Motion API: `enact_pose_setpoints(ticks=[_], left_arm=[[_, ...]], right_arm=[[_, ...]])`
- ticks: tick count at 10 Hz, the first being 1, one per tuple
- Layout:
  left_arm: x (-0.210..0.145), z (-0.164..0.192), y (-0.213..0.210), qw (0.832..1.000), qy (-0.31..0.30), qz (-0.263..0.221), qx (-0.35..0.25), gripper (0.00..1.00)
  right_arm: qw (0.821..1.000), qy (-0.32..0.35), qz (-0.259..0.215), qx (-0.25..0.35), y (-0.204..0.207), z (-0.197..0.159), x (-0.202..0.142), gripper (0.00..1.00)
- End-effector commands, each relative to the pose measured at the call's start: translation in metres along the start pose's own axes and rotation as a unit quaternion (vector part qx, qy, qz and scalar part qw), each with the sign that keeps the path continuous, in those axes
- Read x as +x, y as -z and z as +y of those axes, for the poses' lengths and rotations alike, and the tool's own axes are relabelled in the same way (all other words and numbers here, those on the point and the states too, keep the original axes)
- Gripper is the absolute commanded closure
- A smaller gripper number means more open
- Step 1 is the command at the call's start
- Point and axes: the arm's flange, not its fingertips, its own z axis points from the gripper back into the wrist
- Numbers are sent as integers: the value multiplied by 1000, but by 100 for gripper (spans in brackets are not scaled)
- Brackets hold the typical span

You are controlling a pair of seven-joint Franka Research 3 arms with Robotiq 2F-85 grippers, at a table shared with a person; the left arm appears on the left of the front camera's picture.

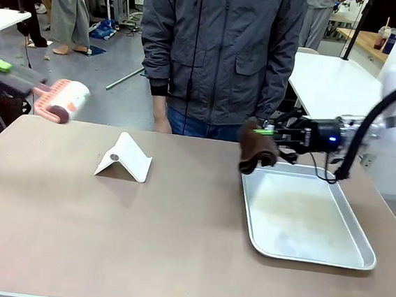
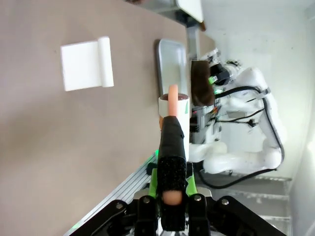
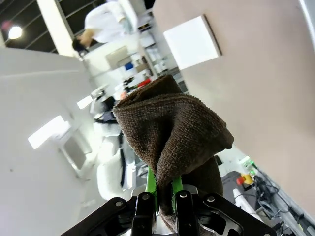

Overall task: Clean the surface of the table.
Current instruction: Return the Lint Roller and towel to their original positions.

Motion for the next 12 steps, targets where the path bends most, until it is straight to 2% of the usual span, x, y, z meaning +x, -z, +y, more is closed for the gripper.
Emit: enact_pose_setpoints(ticks=[1, 3, 4, 5, 6, 8, 9, 12], left_arm=[[-5, -19, 45, 999, 5, 0, 48, 78], [2, -39, 100, 991, 32, -36, 125, 78], [2, -45, 123, 988, 37, -38, 147, 78], [4, -48, 142, 983, 35, -66, 170, 78], [6, -47, 154, 978, 33, -85, 187, 78], [5, -44, 163, 985, 13, -37, 167, 78], [11, -47, 160, 980, 50, -67, 179, 78], [11, -47, 160, 980, 50, -67, 179, 78]], right_arm=[[999, -6, -22, -31, 44, 11, 6, 86], [993, -23, -31, -114, 81, 6, 10, 86], [989, -28, -32, -145, 94, 0, 11, 86], [986, -27, -31, -162, 103, -7, 13, 86], [984, -28, -32, -173, 107, -14, 15, 86], [982, -49, -43, -177, 103, -19, 17, 86], [984, -40, -26, -169, 105, -28, 11, 86], [984, -40, -26, -169, 105, -28, 11, 86]])
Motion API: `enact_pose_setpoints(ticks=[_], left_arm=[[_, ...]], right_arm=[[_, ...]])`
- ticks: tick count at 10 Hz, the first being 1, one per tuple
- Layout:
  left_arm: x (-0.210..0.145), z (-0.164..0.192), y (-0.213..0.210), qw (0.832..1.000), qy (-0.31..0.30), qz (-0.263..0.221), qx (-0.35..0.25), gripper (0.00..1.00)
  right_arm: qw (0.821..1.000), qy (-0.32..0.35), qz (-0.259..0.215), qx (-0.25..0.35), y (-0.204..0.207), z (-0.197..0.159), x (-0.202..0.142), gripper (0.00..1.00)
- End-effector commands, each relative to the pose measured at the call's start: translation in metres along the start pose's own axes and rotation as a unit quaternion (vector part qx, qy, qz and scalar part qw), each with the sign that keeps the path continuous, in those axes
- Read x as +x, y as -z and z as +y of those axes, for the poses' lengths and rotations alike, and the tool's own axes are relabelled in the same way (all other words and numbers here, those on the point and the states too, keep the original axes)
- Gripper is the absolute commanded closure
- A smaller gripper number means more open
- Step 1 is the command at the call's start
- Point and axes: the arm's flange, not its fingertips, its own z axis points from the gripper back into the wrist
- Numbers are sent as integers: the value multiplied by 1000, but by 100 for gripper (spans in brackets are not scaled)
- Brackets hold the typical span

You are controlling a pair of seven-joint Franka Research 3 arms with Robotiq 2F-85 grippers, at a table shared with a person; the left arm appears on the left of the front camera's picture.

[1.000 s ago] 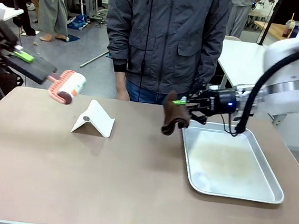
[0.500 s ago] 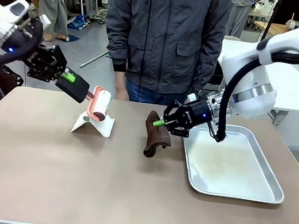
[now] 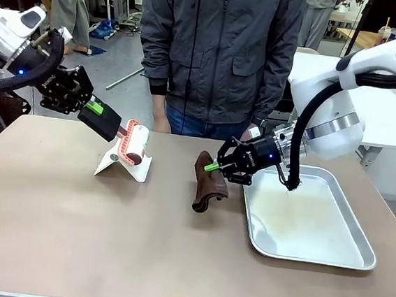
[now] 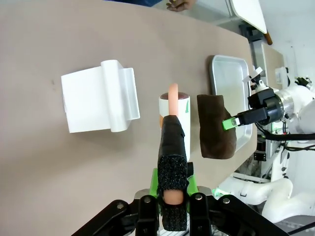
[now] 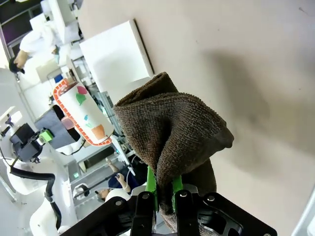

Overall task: Clean the surface of the table.
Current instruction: Return the Lint Roller and towel to their original positions.

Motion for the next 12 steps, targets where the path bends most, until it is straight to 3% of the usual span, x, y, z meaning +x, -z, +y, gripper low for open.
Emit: enact_pose_setpoints(ticks=[1, 2, 5, 12], left_arm=[[-1, -1, 2, 1000, 0, 2, 0, 78], [3, -9, 13, 999, 10, 5, 48, 78], [26, -19, 37, 996, -5, 31, 84, 78], [68, -4, 73, 994, -25, 49, 98, 78]], right_arm=[[1000, 0, 0, 0, 0, 0, 0, 86], [999, 9, -14, -39, 9, 6, 4, 86], [998, 13, -22, -60, 13, 16, 11, 86], [995, 37, -22, -91, 31, 17, 34, 86]])
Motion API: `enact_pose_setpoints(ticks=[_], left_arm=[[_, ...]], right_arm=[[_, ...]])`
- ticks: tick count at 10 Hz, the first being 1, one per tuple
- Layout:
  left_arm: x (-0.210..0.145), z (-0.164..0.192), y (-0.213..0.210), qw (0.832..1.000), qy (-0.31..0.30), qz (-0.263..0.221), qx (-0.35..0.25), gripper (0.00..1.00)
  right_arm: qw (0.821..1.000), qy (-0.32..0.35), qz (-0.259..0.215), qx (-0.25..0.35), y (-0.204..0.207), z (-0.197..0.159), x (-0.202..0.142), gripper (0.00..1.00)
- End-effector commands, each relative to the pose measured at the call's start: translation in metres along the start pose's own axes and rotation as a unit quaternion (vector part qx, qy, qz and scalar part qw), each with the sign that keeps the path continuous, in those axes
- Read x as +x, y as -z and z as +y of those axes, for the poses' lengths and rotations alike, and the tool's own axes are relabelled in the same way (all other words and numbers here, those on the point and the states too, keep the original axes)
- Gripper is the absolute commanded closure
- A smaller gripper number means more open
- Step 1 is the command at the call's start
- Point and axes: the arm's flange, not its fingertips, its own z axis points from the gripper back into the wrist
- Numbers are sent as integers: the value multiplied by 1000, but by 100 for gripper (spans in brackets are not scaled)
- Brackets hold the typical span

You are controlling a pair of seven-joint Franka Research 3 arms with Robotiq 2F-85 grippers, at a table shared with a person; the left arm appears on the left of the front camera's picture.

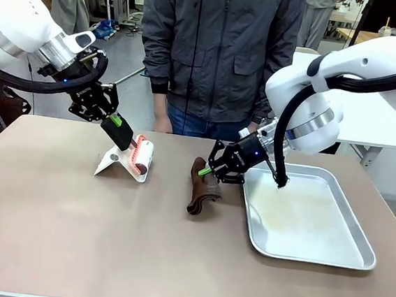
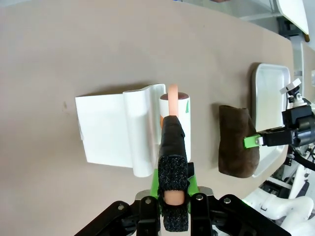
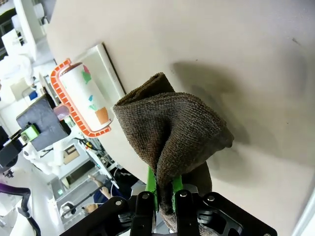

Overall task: Clean the surface of the table.
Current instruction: Return the Lint Roller and towel to their original positions.

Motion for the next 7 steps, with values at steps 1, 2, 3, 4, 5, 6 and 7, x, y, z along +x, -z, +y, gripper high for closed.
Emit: enact_pose_setpoints(ticks=[1, 2, 3, 4, 5, 6, 7], left_arm=[[8, -5, 2, 1000, -2, 4, 8, 78], [10, -4, 6, 1000, -6, 6, 9, 78], [13, -2, 9, 1000, -13, 5, 7, 78], [14, 1, 13, 1000, -16, 3, 6, 78], [15, 3, 18, 1000, -19, 6, 6, 78], [14, 3, 19, 1000, -19, 7, 4, 78], [12, 4, 21, 1000, -18, 7, 3, 78]], right_arm=[[1000, 13, -6, -19, 6, 9, 6, 86], [999, 14, -17, -29, 11, 10, 9, 86], [999, 15, -31, -38, 13, 11, 12, 86], [998, 18, -41, -41, 13, 11, 14, 86], [998, 21, -45, -43, 14, 10, 17, 86], [998, 21, -44, -43, 14, 10, 18, 86], [998, 26, -43, -42, 14, 8, 21, 86]])
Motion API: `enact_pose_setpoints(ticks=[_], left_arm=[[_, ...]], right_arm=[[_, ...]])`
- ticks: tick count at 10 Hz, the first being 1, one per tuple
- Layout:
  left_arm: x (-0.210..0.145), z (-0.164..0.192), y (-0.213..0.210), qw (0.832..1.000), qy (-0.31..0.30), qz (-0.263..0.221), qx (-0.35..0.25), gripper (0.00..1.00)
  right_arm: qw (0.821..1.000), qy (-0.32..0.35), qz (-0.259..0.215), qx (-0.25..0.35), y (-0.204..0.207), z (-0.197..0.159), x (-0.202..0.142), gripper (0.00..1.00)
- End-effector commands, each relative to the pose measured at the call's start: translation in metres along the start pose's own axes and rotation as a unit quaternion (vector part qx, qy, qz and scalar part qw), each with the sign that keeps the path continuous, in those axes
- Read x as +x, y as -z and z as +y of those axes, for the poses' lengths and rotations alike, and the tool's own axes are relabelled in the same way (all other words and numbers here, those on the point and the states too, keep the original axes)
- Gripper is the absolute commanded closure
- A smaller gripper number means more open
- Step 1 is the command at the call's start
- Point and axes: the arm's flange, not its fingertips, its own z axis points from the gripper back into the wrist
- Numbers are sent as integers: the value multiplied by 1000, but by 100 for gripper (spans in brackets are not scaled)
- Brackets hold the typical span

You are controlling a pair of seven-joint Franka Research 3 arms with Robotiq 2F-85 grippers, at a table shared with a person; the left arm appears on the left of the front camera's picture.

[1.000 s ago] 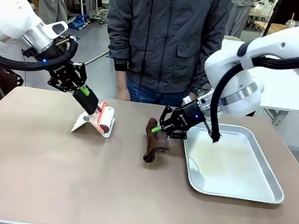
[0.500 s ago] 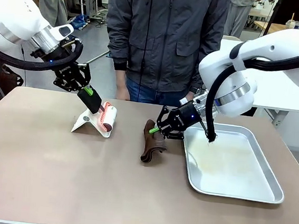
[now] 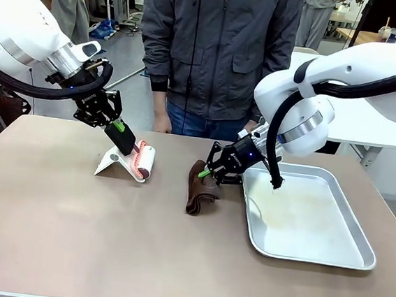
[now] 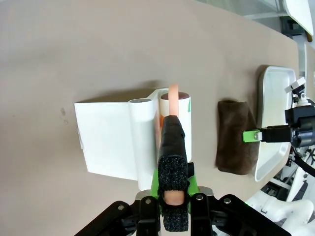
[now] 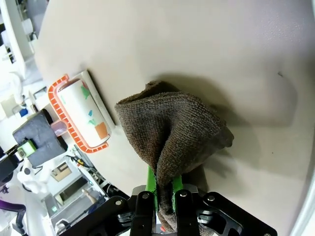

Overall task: Clean the surface of the table.
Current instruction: Return the Lint Roller and towel to their original positions.

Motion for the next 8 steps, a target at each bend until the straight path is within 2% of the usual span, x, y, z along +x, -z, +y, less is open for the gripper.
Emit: enact_pose_setpoints(ticks=[1, 3, 4, 5, 6, 7, 8], left_arm=[[1, -5, -1, 1000, -6, -5, 4, 78], [1, -3, 0, 1000, -4, -5, 12, 78], [1, -3, 1, 1000, -9, -3, 14, 37], [1, -3, 0, 1000, -8, -2, 15, 20], [0, -3, 0, 1000, -9, -4, 16, 0], [0, -3, -2, 1000, -11, -8, 16, 0], [0, -2, -3, 1000, -13, -11, 16, 0]], right_arm=[[1000, 15, -5, -8, 3, 9, 6, 86], [1000, 17, -2, -5, 4, 7, 7, 86], [1000, 18, 2, -2, 4, 6, 7, 75], [1000, 18, 3, -2, 3, 6, 7, 34], [1000, 15, 4, -3, 3, 6, 6, 19], [1000, 12, 3, -3, 3, 6, 6, 0], [1000, 9, 3, -6, 3, 7, 6, 0]])
